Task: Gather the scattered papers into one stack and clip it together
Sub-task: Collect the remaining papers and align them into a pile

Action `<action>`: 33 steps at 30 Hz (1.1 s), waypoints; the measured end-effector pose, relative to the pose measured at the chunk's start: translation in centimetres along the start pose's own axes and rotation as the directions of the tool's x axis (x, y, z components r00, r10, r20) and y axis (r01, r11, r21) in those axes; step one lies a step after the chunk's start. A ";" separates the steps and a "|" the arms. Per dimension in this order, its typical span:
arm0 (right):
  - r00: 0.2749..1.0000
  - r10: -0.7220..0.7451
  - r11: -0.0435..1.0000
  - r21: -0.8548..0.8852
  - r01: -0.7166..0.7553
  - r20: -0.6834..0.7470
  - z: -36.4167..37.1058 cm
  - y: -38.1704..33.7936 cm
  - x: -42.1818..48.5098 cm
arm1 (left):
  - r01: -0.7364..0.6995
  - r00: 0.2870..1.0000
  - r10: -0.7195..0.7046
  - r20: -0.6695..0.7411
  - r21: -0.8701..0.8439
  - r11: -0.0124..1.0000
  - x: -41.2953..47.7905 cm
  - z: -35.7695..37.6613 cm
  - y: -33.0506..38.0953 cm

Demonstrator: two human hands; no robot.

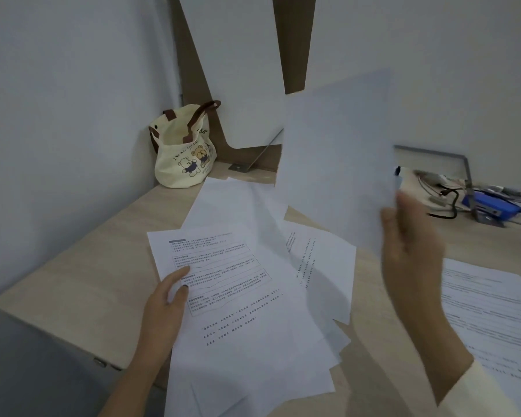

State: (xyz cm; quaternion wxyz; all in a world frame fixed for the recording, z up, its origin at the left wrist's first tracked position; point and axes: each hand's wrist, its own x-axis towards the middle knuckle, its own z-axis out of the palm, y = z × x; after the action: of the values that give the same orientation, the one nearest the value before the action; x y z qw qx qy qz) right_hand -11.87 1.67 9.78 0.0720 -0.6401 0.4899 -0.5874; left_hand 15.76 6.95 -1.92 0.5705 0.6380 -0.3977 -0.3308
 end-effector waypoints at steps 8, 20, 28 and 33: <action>0.734 -0.060 0.996 -0.003 0.084 0.676 4.6 4.6 -8.2 | 0.077 0.996 -0.082 -0.024 -0.182 0.980 -0.3 0.4 1.5; 0.548 0.090 0.923 0.138 -0.360 0.831 3.0 5.2 -9.4 | 0.005 0.999 -0.004 -0.050 0.009 1.000 0.1 0.1 0.6; 0.728 0.513 0.835 -0.067 -0.547 0.454 2.0 6.2 -5.4 | -0.031 0.999 0.032 -0.003 0.098 0.995 0.4 -0.1 -0.6; 0.476 0.782 0.442 0.181 -0.879 0.403 0.8 7.7 -3.5 | -0.008 1.000 0.010 -0.015 0.139 0.990 0.8 0.0 -1.3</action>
State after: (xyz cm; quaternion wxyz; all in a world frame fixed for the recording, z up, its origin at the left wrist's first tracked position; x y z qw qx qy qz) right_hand -14.75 -0.12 2.02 0.5336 -0.3581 0.6097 -0.4640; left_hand 16.31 6.30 -3.19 0.5294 0.6769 -0.4179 -0.2948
